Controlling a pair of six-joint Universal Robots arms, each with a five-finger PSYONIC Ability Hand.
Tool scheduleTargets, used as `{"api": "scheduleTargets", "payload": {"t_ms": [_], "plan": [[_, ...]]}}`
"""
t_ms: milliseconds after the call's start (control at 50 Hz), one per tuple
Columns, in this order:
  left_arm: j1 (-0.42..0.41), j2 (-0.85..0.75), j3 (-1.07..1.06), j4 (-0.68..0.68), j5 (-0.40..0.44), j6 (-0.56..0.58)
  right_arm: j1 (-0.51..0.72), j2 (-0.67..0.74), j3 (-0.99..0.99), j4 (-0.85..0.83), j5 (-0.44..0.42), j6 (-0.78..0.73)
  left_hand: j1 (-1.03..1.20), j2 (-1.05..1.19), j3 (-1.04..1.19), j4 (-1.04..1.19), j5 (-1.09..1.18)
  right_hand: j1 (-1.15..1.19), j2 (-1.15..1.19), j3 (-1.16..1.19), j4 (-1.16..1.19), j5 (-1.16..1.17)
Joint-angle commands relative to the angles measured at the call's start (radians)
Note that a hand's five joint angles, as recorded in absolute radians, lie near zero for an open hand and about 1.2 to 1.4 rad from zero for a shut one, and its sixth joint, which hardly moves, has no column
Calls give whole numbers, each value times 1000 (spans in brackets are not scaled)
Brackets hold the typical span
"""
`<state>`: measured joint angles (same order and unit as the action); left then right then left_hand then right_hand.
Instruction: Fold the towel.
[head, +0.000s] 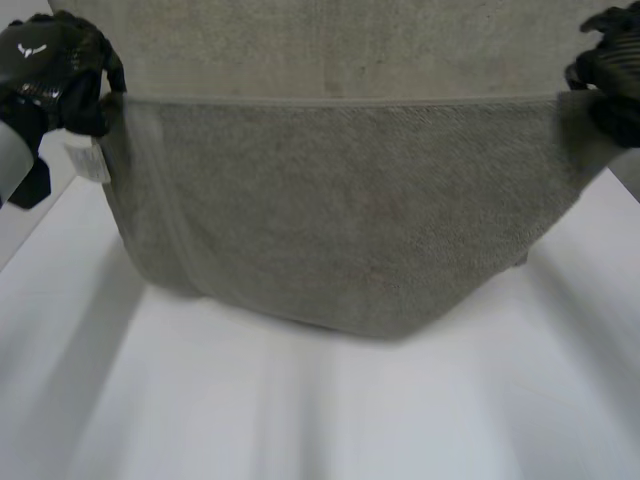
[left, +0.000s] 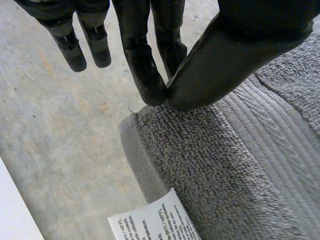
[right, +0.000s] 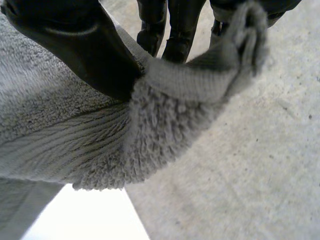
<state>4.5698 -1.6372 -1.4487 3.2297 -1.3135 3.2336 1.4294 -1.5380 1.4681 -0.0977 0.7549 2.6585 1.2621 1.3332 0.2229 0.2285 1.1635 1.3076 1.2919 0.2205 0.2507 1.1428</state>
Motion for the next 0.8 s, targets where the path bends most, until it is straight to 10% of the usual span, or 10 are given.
{"api": "scheduleTargets", "payload": {"t_ms": [20, 180, 460, 800], "plan": [[-12, -226, 287, 87, -16, -5, 150, 220, -236, -146, 231, -40, 134, 63, -48, -54, 58, 89, 104, -46, -76, 79], [-9, -215, 433, 137, 0, -34, 183, 217, -420, -203, 308, 72, 134, 63, -48, -54, 58, 89, 104, -46, -76, 79], [84, -145, 106, 139, 184, -58, 135, 96, -8, -257, 101, 69, 134, 63, -48, -54, 58, 89, 104, -46, -76, 79], [179, 227, -401, 125, 387, -61, -274, -4, 394, 8, -288, -217, 134, 63, -48, -54, 58, 89, 104, -46, -76, 79]]}}
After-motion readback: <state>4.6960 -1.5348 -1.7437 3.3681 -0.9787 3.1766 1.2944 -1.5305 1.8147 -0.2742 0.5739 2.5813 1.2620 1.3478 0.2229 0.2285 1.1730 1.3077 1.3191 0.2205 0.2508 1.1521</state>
